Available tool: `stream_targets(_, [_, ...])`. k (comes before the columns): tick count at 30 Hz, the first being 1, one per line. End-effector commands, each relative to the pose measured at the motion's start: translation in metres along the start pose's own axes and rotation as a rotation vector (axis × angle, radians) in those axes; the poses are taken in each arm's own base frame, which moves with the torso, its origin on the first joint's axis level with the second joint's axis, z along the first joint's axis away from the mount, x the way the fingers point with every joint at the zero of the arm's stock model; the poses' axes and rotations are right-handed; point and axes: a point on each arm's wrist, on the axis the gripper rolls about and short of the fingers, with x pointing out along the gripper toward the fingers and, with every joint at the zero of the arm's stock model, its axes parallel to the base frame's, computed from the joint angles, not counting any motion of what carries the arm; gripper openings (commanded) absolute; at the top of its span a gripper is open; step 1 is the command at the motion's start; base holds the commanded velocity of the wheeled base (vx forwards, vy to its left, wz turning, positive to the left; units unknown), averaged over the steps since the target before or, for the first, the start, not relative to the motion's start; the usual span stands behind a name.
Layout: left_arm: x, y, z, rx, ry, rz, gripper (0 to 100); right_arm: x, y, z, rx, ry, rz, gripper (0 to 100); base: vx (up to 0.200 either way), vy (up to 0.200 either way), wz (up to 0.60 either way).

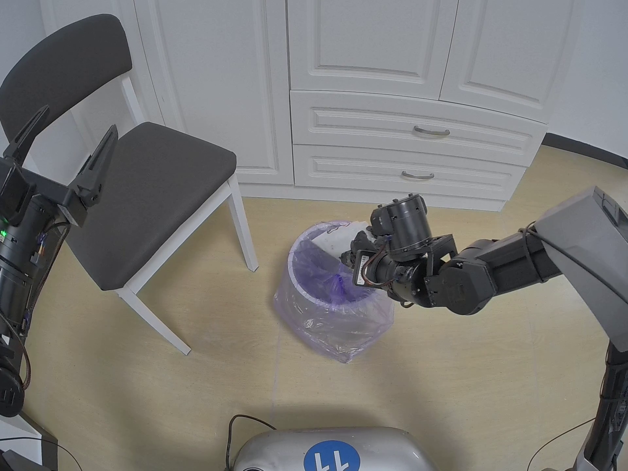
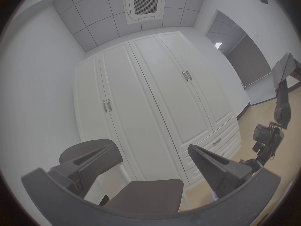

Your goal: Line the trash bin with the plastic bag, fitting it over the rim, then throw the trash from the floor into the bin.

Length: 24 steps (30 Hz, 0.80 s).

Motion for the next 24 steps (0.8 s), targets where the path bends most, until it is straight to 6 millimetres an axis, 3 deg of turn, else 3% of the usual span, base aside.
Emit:
stream_targets(1, [0.003, -0.002, -0.005, -0.030, 0.016, -0.008, 100, 0.022, 0.014, -0.018, 0.004, 0.053, -0.008, 0, 0.000, 0.000, 0.00])
stream_targets(9, [0.003, -0.002, -0.003, -0.056, 0.005, -0.005, 100, 0.059, 0.028, -0.018, 0.139, 0.167, -0.079, 0, 0.000, 0.000, 0.00])
stream_targets(12, [0.003, -0.003, -0.003, -0.057, 0.007, -0.011, 100, 0.085, 0.028, -0.019, 0.234, 0.263, -0.120, 0, 0.000, 0.000, 0.00])
stream_targets(14, [0.003, -0.003, -0.004, -0.057, 0.010, -0.012, 100, 0.088, 0.022, -0.033, 0.236, 0.364, -0.138, 0, 0.000, 0.000, 0.00])
stream_targets(24, [0.004, -0.007, -0.011, -0.013, 0.035, -0.030, 100, 0.092, 0.023, -0.038, 0.251, 0.406, -0.103, 0, 0.000, 0.000, 0.00])
